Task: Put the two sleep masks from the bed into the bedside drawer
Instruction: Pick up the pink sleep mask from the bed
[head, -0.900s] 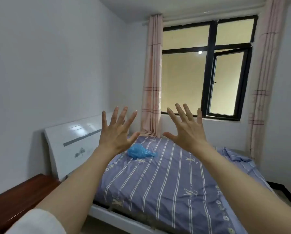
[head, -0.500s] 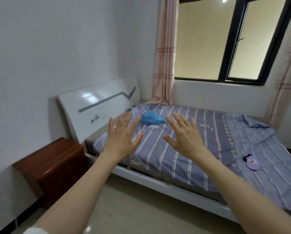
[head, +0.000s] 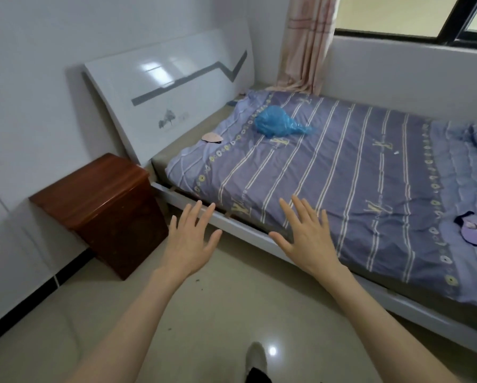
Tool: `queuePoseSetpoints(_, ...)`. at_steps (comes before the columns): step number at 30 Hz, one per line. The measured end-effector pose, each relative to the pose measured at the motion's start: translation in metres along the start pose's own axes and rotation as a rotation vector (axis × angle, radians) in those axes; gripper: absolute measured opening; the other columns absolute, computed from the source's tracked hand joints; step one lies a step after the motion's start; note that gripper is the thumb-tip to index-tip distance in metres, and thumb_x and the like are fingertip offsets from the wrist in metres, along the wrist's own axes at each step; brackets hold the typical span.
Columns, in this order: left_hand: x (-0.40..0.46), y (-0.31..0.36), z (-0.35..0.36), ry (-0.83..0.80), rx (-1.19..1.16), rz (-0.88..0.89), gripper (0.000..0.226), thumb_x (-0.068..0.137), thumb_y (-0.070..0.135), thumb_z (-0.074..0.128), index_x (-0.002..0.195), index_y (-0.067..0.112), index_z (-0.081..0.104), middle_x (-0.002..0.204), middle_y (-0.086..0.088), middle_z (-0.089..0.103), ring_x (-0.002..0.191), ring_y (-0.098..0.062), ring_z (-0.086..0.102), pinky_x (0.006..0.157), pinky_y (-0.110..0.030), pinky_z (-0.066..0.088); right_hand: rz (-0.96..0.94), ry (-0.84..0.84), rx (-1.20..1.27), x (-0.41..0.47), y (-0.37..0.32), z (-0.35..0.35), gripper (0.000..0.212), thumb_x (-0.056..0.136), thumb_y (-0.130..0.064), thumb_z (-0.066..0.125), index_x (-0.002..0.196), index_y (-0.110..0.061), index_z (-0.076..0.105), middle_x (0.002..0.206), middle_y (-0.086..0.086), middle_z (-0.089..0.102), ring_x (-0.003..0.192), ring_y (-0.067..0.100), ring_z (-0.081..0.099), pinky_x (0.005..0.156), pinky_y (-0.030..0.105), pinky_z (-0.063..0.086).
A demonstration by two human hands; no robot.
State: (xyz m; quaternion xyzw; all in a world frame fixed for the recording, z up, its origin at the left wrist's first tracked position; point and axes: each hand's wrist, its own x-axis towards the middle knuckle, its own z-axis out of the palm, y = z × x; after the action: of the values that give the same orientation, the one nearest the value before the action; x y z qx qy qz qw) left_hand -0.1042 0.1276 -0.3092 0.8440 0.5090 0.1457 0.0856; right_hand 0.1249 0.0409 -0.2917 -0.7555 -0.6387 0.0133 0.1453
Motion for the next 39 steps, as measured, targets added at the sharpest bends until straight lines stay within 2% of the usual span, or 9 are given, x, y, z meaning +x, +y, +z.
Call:
queuePoseSetpoints(5, 0.080, -0.008, 0.023, -0.076, -0.006, -0.053, 0.060, 0.092, 0.047, 0.035, 0.144, 0.030, 0.011, 0.157, -0.005, 0.013, 0.144, -0.024, 0.005, 0.116, -0.050, 0.008, -0.052, -0.073, 0.022, 0.097, 0.019, 0.021, 0.070, 0.086, -0.059, 0.036, 0.143, -0.033, 0.006, 0.158, 0.003, 0.007, 0.145, 0.023, 0.003, 0.115, 0.053, -0.001)
queuePoseSetpoints(13, 0.206, -0.041, 0.022, -0.027, -0.021, -0.136, 0.061, 0.091, 0.050, 0.031, 0.144, 0.030, 0.011, 0.157, -0.004, 0.012, 0.144, -0.023, 0.003, 0.116, -0.050, 0.006, -0.132, -0.096, 0.053, 0.244, 0.026, 0.042, 0.071, 0.086, -0.057, 0.038, 0.144, -0.031, 0.007, 0.158, 0.003, 0.007, 0.145, 0.024, 0.003, 0.114, 0.054, -0.001)
queuePoseSetpoints(22, 0.322, -0.126, 0.063, -0.112, -0.111, -0.246, 0.060, 0.091, 0.050, 0.032, 0.144, 0.030, 0.012, 0.157, -0.004, 0.011, 0.144, -0.022, 0.002, 0.116, -0.050, 0.005, -0.142, -0.148, 0.036, 0.397, 0.012, 0.107, 0.071, 0.085, -0.058, 0.037, 0.144, -0.031, 0.008, 0.158, 0.004, 0.010, 0.145, 0.025, 0.005, 0.114, 0.054, 0.000)
queuePoseSetpoints(26, 0.395, -0.183, 0.068, -0.160, -0.139, -0.235, 0.061, 0.091, 0.052, 0.031, 0.144, 0.029, 0.011, 0.157, -0.005, 0.009, 0.144, -0.022, 0.000, 0.116, -0.048, 0.002, -0.087, -0.180, 0.048, 0.470, -0.006, 0.140, 0.071, 0.086, -0.056, 0.040, 0.144, -0.029, 0.010, 0.157, 0.005, 0.010, 0.145, 0.025, 0.005, 0.115, 0.055, 0.002)
queuePoseSetpoints(31, 0.492, -0.243, 0.071, -0.227, -0.082, -0.186, 0.060, 0.092, 0.049, 0.031, 0.144, 0.026, 0.013, 0.157, -0.007, 0.011, 0.144, -0.026, 0.003, 0.117, -0.052, 0.008, -0.034, -0.182, 0.059, 0.560, -0.022, 0.170, 0.071, 0.086, -0.055, 0.041, 0.144, -0.029, 0.010, 0.157, 0.005, 0.011, 0.145, 0.025, 0.005, 0.115, 0.055, 0.003)
queuePoseSetpoints(35, 0.552, -0.269, 0.092, -0.277, -0.069, -0.127, 0.059, 0.092, 0.045, 0.037, 0.144, 0.023, 0.018, 0.156, -0.007, 0.014, 0.144, -0.027, 0.007, 0.114, -0.051, 0.010, 0.014, -0.239, 0.050, 0.620, -0.014, 0.198, 0.071, 0.087, -0.055, 0.040, 0.144, -0.029, 0.007, 0.158, 0.005, 0.008, 0.145, 0.025, 0.002, 0.114, 0.055, 0.000)
queuePoseSetpoints(39, 0.611, -0.295, 0.131, -0.397, -0.016, -0.121, 0.060, 0.093, 0.048, 0.031, 0.145, 0.025, 0.011, 0.158, -0.005, 0.007, 0.144, -0.026, 0.001, 0.116, -0.049, 0.008, 0.074, -0.311, 0.025, 0.674, 0.008, 0.240, 0.071, 0.087, -0.054, 0.041, 0.144, -0.028, 0.007, 0.158, 0.005, 0.006, 0.145, 0.026, 0.001, 0.114, 0.057, 0.001)
